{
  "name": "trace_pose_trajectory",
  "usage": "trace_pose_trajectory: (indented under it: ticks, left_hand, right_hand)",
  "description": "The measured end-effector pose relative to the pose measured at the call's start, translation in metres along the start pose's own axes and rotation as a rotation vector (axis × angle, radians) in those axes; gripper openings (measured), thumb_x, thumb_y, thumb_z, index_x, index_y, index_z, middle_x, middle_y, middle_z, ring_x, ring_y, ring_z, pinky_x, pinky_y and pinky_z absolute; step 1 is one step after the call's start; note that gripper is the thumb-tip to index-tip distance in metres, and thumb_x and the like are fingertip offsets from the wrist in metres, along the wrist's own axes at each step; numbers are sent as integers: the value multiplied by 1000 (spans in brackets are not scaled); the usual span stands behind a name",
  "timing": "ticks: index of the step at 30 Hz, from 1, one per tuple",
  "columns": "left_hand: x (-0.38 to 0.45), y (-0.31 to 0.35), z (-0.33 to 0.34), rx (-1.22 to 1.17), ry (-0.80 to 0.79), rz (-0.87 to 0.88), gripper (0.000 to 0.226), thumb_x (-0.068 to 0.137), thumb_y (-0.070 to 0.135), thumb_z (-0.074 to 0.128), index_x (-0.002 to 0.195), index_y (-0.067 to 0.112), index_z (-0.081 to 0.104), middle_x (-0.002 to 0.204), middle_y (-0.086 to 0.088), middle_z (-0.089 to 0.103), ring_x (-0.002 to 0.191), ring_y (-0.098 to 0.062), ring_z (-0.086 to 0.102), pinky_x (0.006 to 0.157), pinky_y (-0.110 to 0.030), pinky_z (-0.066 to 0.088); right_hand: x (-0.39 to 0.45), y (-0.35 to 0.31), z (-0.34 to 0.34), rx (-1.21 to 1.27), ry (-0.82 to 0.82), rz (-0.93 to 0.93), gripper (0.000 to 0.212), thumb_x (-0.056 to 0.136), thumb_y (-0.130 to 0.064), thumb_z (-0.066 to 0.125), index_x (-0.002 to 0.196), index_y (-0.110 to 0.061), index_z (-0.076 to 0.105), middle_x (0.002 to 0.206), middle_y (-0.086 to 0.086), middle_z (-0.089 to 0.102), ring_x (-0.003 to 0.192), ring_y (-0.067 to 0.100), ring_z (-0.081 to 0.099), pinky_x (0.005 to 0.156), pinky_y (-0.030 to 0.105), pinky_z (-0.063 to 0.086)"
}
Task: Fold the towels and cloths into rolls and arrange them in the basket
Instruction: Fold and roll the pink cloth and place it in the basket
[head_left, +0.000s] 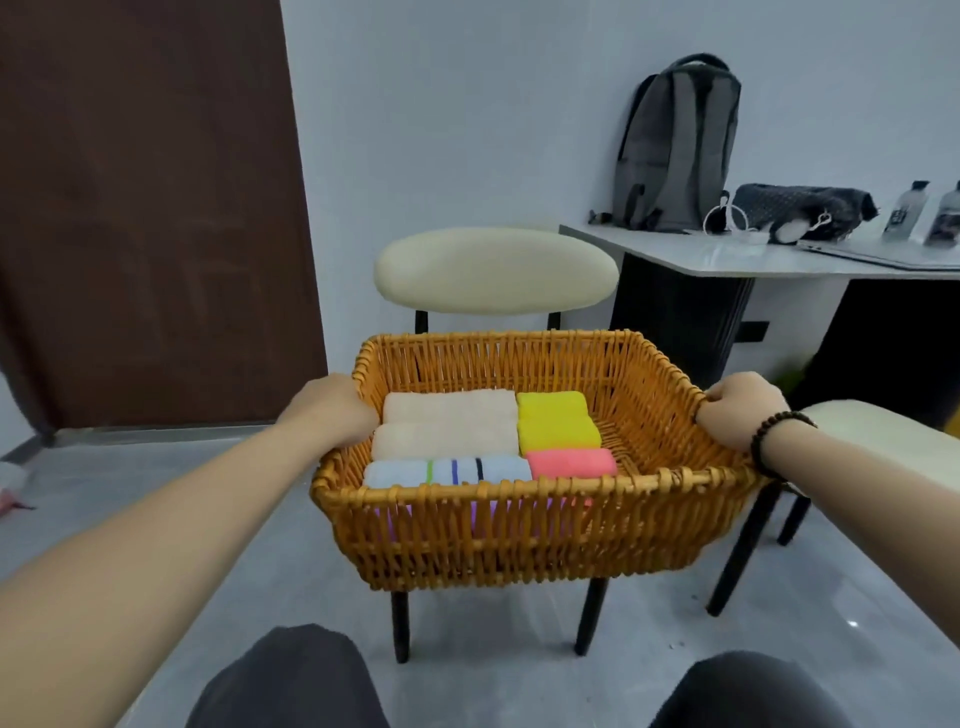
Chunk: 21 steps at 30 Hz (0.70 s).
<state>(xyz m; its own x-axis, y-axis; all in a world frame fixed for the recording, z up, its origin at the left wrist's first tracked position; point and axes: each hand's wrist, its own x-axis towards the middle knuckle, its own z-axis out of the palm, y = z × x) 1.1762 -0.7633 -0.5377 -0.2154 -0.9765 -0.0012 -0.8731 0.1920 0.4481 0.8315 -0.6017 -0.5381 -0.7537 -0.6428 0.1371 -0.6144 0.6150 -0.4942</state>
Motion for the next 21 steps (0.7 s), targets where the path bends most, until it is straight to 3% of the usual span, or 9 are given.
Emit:
trace_pose_trajectory:
  ticks: [5,8,12,15,21]
  left_hand:
    - [62,10,6,68,64,-58,14,91,15,45,77,13,46,77,-4,50,66,-19,50,62,-31,44]
    - [100,15,10,106,98,-67,7,89,12,46,90,11,52,81,-5,53,66,-20,51,58,-30,43]
    - [142,19,20,139,112,-77,11,88,9,46,95,10,54,82,-5,54,70,-21,54,57,-30,43]
    - [163,20,30,133,96,-105,11,88,9,47,95,10,55,88,-7,57,78,-24,59,60,-31,46]
    - [183,16,52,156,52,-114,7,89,7,47,87,11,52,83,-6,55,70,-20,55,57,-30,44]
  right_hand:
    - [52,-23,30,96,-1,16,24,86,-8,50,93,0,72,89,17,69,59,21,52,62,32,53]
    - [84,-36,47,131,-17,28,24,86,-8,49,91,1,71,82,16,68,57,21,52,51,25,45]
    - [121,-52,67,166,-22,43,25,85,-6,49,94,2,71,83,16,67,62,24,53,52,24,42]
    - [140,-58,80,164,-29,59,25,85,-6,50,97,4,69,78,14,62,64,24,52,53,26,42]
    - [152,-53,100,133,-61,95,18,86,-7,50,85,-1,67,73,11,57,60,23,49,53,25,40]
